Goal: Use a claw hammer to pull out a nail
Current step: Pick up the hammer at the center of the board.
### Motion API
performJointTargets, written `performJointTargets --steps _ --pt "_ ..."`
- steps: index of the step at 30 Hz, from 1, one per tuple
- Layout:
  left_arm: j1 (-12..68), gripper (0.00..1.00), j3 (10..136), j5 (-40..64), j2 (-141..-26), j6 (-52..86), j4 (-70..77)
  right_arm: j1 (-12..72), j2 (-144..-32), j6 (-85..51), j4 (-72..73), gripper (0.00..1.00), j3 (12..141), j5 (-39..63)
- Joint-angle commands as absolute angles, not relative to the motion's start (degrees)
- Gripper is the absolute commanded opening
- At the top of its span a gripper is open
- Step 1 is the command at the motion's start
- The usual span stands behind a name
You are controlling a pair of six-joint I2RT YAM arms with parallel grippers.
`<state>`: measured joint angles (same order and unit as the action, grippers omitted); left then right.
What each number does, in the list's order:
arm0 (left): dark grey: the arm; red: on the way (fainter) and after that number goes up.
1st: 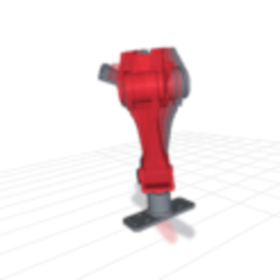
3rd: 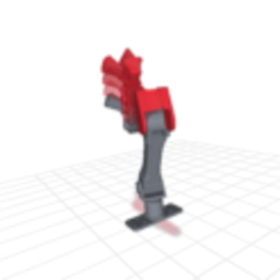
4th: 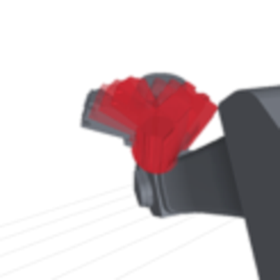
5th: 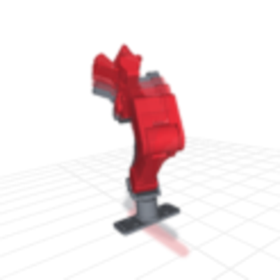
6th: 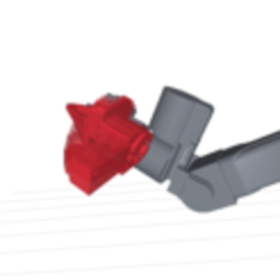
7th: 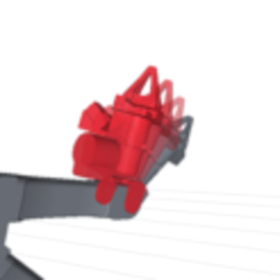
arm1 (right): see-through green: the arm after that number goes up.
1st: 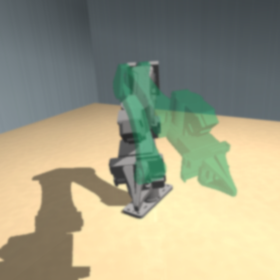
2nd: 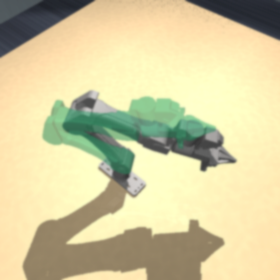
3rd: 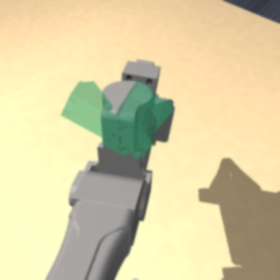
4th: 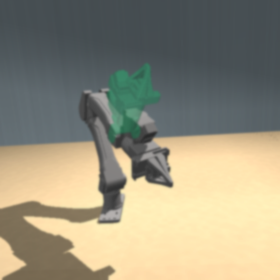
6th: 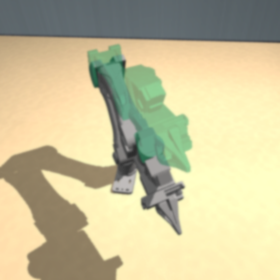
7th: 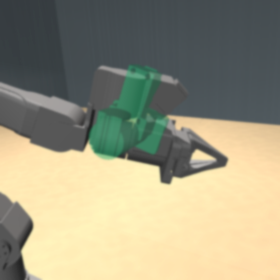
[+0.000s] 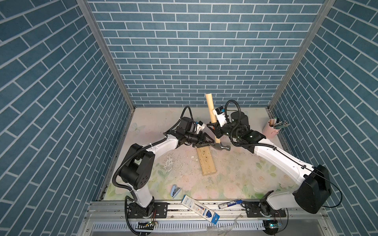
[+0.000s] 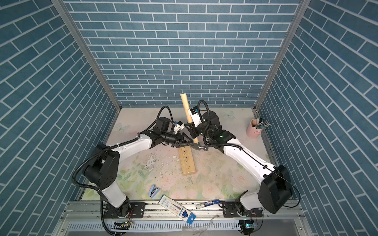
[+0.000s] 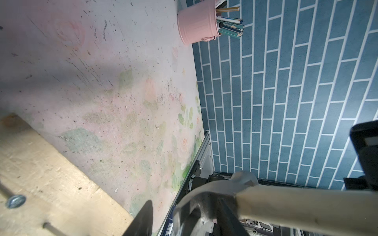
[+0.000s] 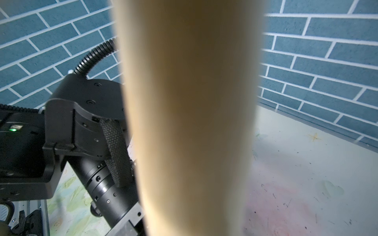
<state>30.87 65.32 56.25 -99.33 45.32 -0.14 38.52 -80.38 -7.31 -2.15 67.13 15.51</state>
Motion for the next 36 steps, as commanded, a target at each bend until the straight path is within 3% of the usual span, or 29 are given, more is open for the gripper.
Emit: performJointTargets --steps 1,7,19,36 --pt "31.2 0.47 66.1 57.1 -99.6 45.2 0.4 38.9 -79.3 -4.8 1.7 0.0 70.3 15.4" --pt "31.3 0.38 66.4 57.2 -99.8 45.1 0.2 38.9 -79.4 -4.6 1.8 0.0 70.3 15.9" --pt "31.3 0.3 63.5 56.5 -98.3 44.9 0.0 40.4 -79.7 -5.3 3.8 0.0 68.6 16.9" --pt "29.3 0.12 55.9 52.1 -90.7 36.3 -10.4 45.6 -80.8 -5.4 5.8 0.0 65.2 17.9"
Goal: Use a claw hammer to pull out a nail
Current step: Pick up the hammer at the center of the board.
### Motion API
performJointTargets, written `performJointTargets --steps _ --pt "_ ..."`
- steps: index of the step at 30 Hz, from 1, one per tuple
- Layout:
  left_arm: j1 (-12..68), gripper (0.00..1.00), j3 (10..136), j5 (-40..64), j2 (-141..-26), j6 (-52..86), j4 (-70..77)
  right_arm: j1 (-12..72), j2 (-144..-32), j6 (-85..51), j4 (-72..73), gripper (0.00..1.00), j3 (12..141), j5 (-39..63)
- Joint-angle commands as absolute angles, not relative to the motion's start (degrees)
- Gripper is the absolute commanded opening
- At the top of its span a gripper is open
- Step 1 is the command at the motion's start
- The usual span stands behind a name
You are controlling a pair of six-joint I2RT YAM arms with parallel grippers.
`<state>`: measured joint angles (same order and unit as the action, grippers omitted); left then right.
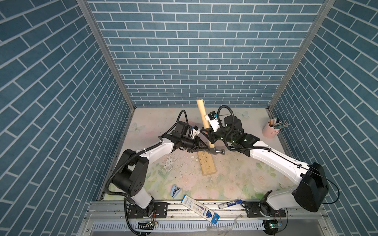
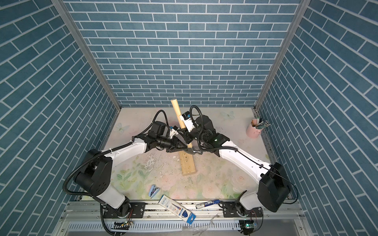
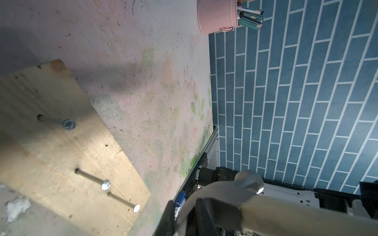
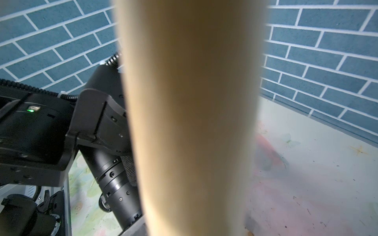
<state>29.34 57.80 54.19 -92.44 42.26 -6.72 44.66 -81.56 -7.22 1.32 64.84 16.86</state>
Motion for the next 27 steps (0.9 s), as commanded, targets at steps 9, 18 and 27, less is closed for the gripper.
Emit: performJointTargets --steps 9,18,27 --pt "28.7 0.08 50.3 49.5 -88.5 33.8 -11.6 50.1 -80.2 -5.0 5.4 0.0 61.4 17.3" --pt "28.7 0.04 46.5 47.2 -88.4 32.5 -10.9 53.4 -79.9 -4.6 5.5 0.0 56.7 14.0" --pt "28.7 0.0 45.4 45.4 -92.1 33.2 -7.5 53.7 -80.1 -5.1 7.1 0.0 52.3 12.7"
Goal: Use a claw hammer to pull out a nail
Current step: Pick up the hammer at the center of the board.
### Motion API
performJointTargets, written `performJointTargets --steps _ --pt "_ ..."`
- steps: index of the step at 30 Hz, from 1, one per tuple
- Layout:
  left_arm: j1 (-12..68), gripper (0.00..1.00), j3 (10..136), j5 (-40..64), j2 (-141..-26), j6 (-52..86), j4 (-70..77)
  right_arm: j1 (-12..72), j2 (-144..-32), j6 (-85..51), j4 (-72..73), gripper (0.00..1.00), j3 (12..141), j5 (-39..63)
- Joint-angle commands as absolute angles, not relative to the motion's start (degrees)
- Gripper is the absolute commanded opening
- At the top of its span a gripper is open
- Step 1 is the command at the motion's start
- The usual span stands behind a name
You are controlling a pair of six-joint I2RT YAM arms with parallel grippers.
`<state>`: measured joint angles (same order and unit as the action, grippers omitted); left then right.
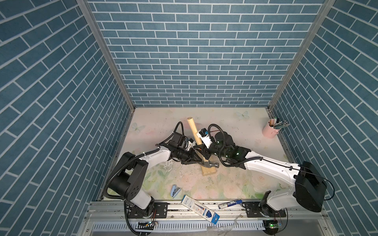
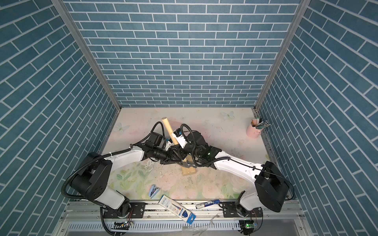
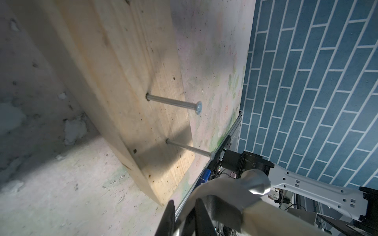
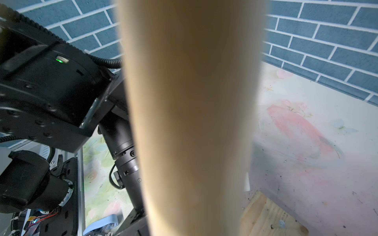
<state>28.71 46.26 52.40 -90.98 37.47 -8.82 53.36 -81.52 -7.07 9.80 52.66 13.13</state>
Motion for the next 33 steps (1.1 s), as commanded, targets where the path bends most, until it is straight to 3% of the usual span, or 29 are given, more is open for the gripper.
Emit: performJointTargets --steps 1,12,19,26,33 --pt "28.7 0.0 45.3 45.0 -92.5 33.4 -7.2 53.7 -80.2 -5.1 7.2 0.0 52.0 12.5" --pt "29.0 0.0 44.4 43.6 -94.4 33.3 -6.0 53.8 -79.7 -6.0 8.7 0.0 48.4 12.2" --pt "29.2 0.15 43.0 44.3 -93.0 34.0 -4.6 53.8 -79.3 -5.7 10.1 0.0 50.5 12.1" --pt "29.1 0.38 42.1 44.8 -90.0 35.1 -3.6 53.8 -81.0 -5.3 12.6 0.0 53.5 11.7" --pt "28.7 0.4 42.0 45.5 -89.8 36.3 -1.8 53.8 -84.2 -5.2 14.4 0.0 54.8 12.0"
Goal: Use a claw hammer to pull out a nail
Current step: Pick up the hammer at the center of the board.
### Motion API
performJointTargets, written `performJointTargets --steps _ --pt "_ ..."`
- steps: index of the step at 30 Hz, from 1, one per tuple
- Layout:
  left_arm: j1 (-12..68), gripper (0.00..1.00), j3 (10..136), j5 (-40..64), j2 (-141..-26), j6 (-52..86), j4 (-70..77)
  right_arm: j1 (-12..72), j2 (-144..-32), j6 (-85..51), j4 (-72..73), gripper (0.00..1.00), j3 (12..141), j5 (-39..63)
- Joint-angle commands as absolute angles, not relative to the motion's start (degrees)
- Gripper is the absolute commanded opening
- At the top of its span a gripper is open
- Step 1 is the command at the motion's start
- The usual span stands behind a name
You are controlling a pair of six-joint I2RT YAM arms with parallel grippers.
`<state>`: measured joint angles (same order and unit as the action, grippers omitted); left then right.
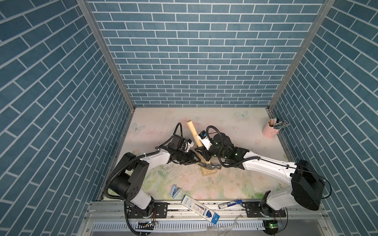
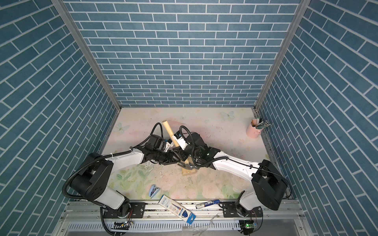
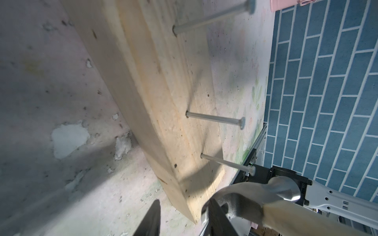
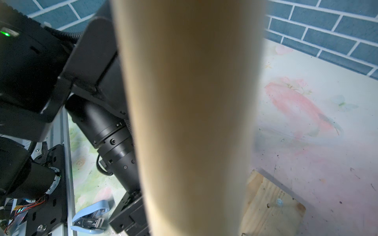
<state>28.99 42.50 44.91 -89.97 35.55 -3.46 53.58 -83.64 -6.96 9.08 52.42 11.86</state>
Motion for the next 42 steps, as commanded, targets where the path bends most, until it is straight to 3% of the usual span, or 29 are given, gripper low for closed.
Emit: performJointTargets --steps 1,17,36,42 --pt "28.8 0.4 41.9 45.8 -90.1 36.7 -1.3 53.8 -84.6 -5.3 15.0 0.0 54.8 11.9" --pt "28.8 0.38 40.5 47.4 -92.1 38.0 0.2 53.8 -87.8 -6.8 21.4 0.0 53.5 9.6" --pt "29.0 0.11 40.2 48.5 -94.6 40.4 5.1 53.8 -86.5 -7.0 20.6 0.0 51.3 10.0" --pt "29.0 0.03 40.2 48.1 -94.4 39.7 4.2 53.8 -85.5 -6.5 18.9 0.08 51.2 10.6"
